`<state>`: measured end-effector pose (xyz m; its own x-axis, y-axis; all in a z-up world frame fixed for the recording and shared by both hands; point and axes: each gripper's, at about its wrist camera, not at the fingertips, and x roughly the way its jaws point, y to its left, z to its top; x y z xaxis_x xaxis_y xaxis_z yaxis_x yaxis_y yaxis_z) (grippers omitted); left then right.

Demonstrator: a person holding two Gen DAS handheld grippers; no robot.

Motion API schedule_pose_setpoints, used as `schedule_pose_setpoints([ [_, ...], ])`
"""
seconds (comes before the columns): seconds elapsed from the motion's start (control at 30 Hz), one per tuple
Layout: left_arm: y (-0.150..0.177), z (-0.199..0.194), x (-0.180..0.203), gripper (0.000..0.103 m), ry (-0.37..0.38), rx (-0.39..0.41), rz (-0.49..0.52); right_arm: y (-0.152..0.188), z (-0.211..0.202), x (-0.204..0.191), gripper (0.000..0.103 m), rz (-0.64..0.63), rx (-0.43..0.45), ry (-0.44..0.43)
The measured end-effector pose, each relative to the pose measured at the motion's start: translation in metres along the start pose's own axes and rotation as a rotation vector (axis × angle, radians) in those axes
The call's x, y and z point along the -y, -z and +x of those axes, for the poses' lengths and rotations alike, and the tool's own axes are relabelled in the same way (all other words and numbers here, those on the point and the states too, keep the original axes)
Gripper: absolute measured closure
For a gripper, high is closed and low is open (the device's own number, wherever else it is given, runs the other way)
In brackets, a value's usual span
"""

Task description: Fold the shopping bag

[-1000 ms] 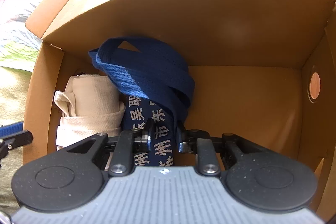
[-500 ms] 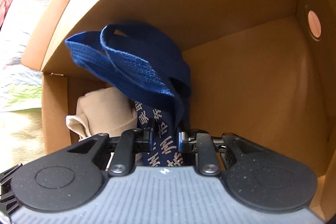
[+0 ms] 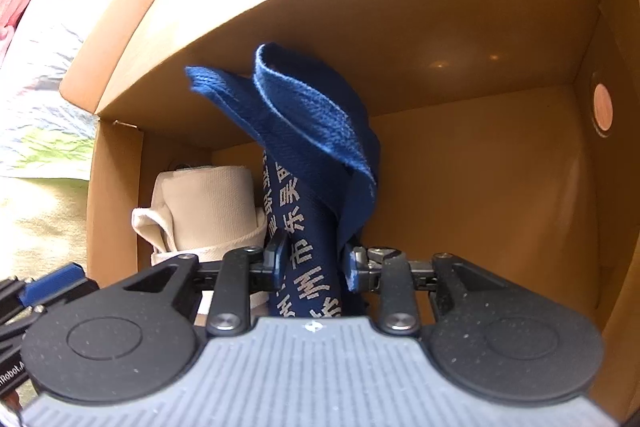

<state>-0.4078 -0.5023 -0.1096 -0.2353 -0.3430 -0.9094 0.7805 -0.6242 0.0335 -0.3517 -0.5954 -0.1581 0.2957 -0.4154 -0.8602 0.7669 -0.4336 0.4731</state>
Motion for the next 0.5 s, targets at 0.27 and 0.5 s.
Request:
schedule_pose_setpoints([
  [0.27, -0.007, -0.018, 0.009, 0.072, 0.028, 0.002, 0.004, 0.012, -0.044, 0.01, 0.072, -0.065, 0.019, 0.026],
  [0.5, -0.005, -0.027, 0.025, 0.072, 0.039, -0.037, 0.0, 0.007, -0.05, 0.046, 0.072, -0.087, 0.023, 0.055],
])
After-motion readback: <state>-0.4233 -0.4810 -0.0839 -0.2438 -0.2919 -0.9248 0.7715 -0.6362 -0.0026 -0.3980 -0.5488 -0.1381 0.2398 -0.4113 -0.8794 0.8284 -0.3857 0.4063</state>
